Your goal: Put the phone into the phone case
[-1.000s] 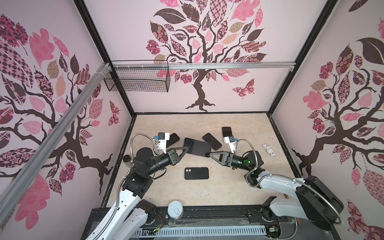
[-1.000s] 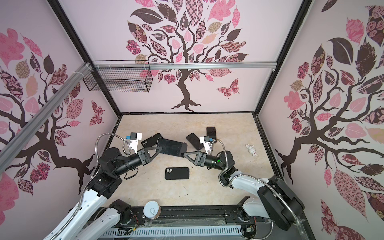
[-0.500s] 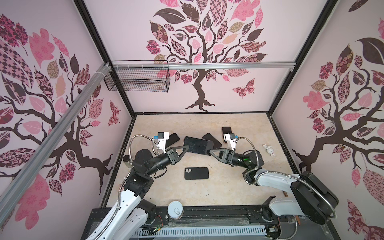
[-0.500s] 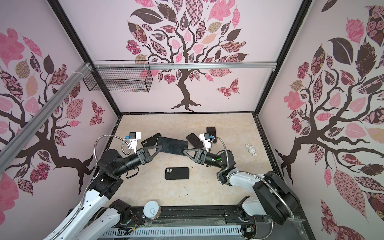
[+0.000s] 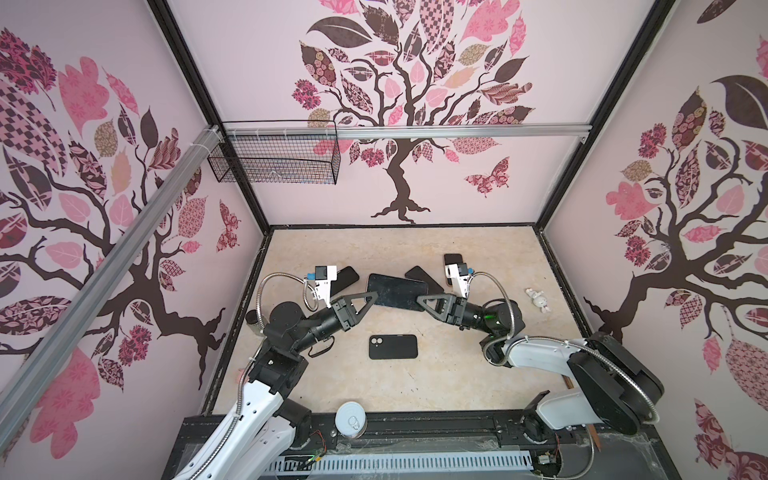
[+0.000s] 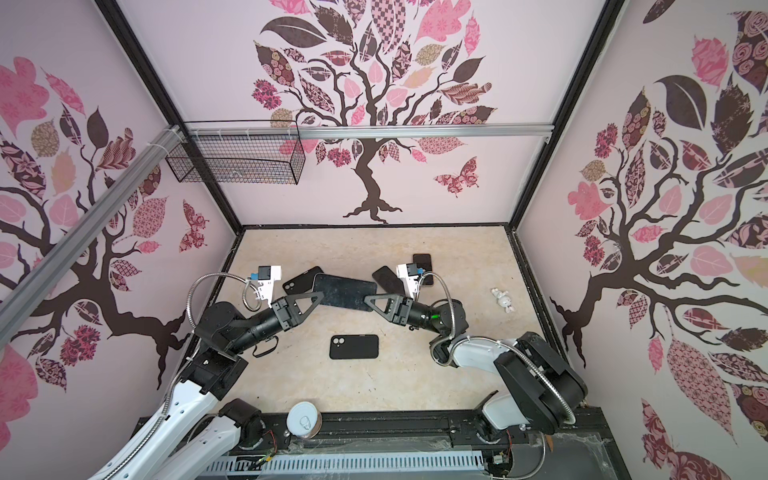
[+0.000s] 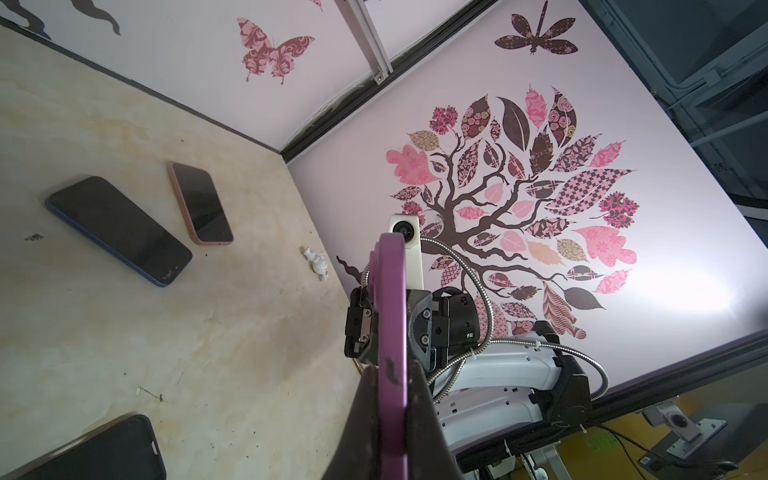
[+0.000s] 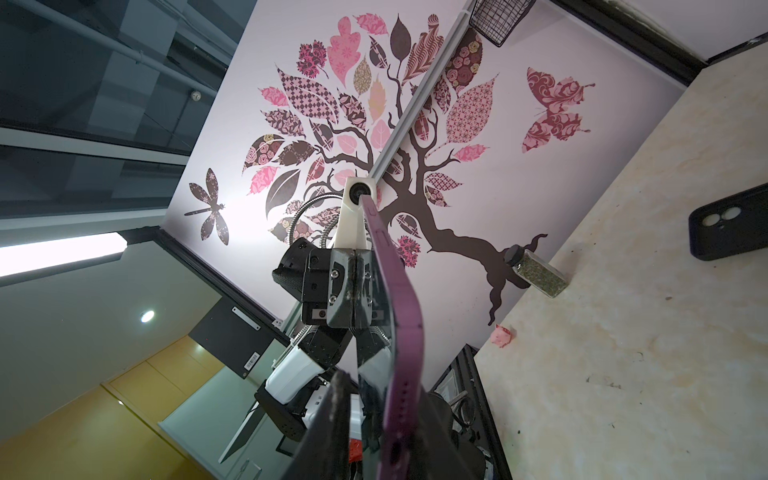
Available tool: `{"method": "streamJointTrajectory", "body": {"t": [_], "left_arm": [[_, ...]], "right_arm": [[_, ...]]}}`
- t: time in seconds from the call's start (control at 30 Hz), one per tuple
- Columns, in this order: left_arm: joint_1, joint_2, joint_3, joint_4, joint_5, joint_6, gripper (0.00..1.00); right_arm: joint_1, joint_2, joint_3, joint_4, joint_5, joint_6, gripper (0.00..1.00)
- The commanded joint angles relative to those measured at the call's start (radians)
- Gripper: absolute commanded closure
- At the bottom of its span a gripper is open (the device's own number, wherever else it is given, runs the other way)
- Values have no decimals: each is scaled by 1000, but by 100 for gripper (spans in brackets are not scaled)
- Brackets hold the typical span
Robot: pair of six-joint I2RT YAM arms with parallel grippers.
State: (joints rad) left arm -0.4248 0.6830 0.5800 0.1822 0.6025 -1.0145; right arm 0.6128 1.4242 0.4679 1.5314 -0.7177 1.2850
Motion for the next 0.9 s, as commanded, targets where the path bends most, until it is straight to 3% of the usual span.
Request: {"method": "streamJointTrajectory", "body": {"t": [0.0, 0.07, 0.2, 0.47, 0.67, 0.87], "left_arm": [[4, -17, -26, 99, 2, -23, 100], [5, -16, -28, 105, 2, -26, 100], [4, -17, -29, 92, -2, -24, 100], [5, -44, -8, -69, -44, 47, 56], [5, -82, 47, -357, -187, 162, 22], [5, -89, 119, -597, -317, 270, 18]], "right_arm": [[0, 11, 33, 73, 0, 19, 85], [0, 11, 33, 73, -1, 20, 92], [0, 4, 24, 71, 3, 17, 95], [-1, -66, -5, -56, 11, -52, 98], [-1, -198, 23, -394, 40, -225, 100], [-2, -321, 71, -824, 121, -432, 100]]}}
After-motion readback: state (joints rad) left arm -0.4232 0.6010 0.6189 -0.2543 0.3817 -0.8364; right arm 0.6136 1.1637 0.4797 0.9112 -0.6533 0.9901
